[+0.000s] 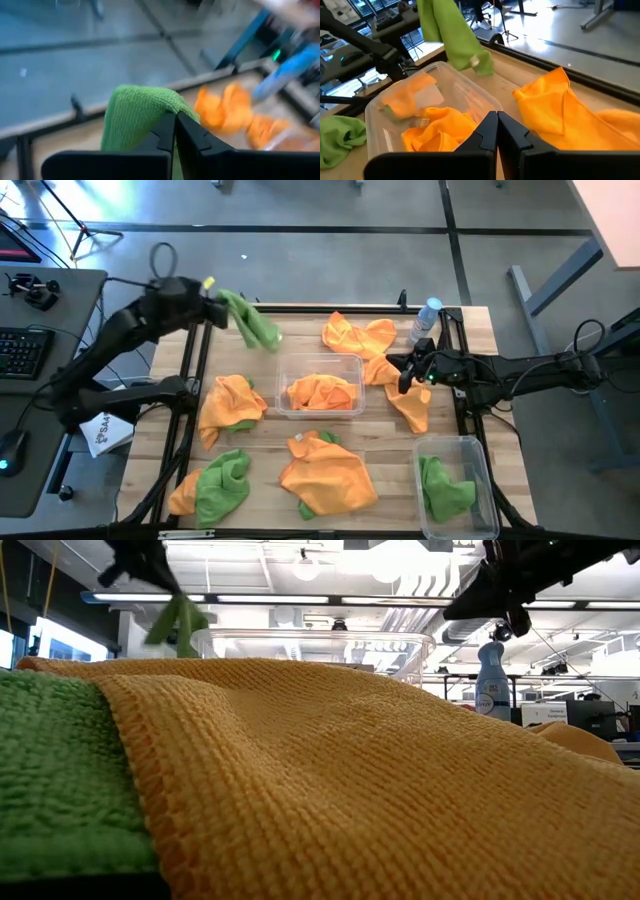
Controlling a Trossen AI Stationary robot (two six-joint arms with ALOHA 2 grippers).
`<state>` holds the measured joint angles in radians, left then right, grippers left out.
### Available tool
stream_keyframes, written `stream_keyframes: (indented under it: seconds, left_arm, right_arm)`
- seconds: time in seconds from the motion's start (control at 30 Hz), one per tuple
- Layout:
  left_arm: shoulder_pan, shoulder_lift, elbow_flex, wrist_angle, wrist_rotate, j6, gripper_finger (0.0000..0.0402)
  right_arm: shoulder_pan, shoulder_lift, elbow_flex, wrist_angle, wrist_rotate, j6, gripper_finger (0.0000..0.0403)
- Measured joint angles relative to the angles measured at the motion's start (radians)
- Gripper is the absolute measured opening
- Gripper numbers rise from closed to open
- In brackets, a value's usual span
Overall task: Sort microfiber towel by color & place in baskets
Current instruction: Put the green microfiber cloth into the bottom transparent bin
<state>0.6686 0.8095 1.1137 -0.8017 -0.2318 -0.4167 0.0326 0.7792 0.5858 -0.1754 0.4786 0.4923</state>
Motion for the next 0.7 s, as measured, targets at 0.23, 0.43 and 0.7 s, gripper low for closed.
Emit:
stream_keyframes:
  seconds: [0.23, 0.43, 0.7]
  left_arm:
    - [-0.033, 0.002, 0.096, 0.209, 0.032, -0.026, 0.0]
    - [-0.117, 0.109, 0.175, 0.348, 0.11, -0.012, 0.0]
    - [-0.247, 0.31, 0.317, 0.321, 0.171, 0.032, 0.0]
  right_arm:
    - [0.0, 0.0, 0.003, 0.147, -0.028, -0.106, 0.0002]
    - [0.0, 0.06, 0.112, 0.205, -0.03, -0.176, 0.0054]
    - [0.0, 0.294, 0.353, 0.194, 0.004, -0.389, 0.0147]
